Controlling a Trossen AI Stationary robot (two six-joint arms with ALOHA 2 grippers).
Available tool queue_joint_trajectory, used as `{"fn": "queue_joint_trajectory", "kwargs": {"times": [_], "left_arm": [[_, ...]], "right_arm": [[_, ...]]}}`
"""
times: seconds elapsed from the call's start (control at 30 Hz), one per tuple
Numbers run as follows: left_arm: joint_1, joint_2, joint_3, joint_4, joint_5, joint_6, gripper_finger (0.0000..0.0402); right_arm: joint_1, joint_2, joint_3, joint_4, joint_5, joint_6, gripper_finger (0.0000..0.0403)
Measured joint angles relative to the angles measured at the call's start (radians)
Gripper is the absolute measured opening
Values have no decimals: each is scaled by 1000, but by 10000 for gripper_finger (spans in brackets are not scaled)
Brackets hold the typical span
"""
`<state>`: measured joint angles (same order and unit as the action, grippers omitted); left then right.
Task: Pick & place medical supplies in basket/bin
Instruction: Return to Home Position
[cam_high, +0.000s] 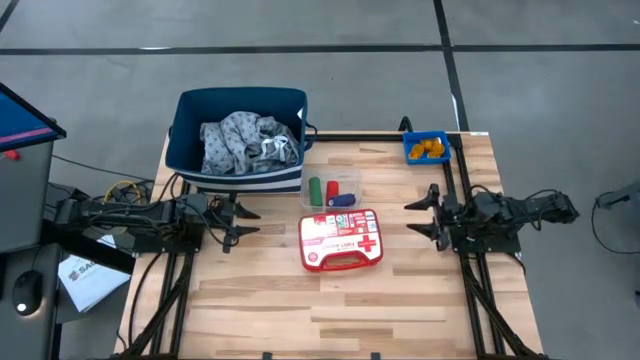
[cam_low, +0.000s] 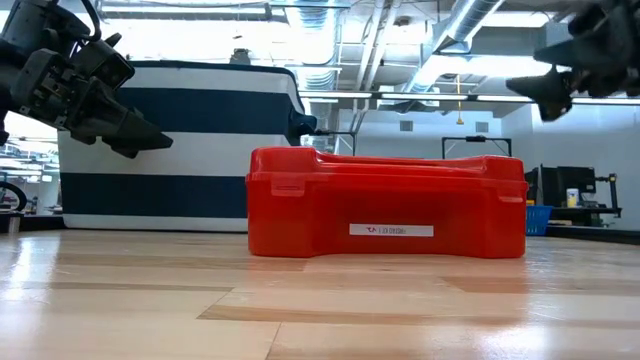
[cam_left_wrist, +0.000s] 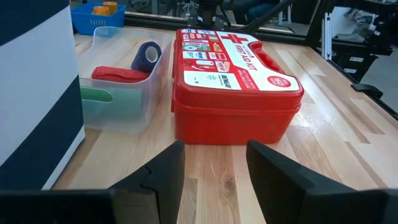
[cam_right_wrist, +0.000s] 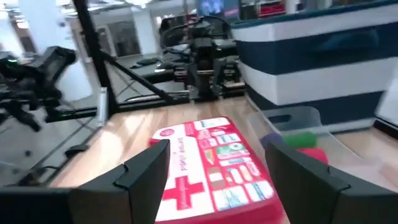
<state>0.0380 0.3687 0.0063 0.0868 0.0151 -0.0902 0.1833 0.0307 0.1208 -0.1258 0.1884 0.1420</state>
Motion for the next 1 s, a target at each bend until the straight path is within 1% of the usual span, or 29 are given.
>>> {"fn": "queue_joint_trajectory", "kwargs": {"times": [0.03,0.13,0.3,0.37,0.5,1.0], "left_arm": [[0,0,0,0,0,0,163],[0,0,0,2,0,0,163],[0,0,0,11,0,0,163],[0,0,0,13,0,0,163],[0,0,0,12,0,0,163],[0,0,0,11,0,0,163]], "right_arm": [[0,-25,-20,1,12,0,259],[0,-27,-65,39,48,-3,259],[-17,-6,-110,169,51,-44,260],[-27,-8,-111,172,49,-71,259],[-43,10,-111,171,49,-71,260],[-42,21,-111,170,49,-56,259]]}}
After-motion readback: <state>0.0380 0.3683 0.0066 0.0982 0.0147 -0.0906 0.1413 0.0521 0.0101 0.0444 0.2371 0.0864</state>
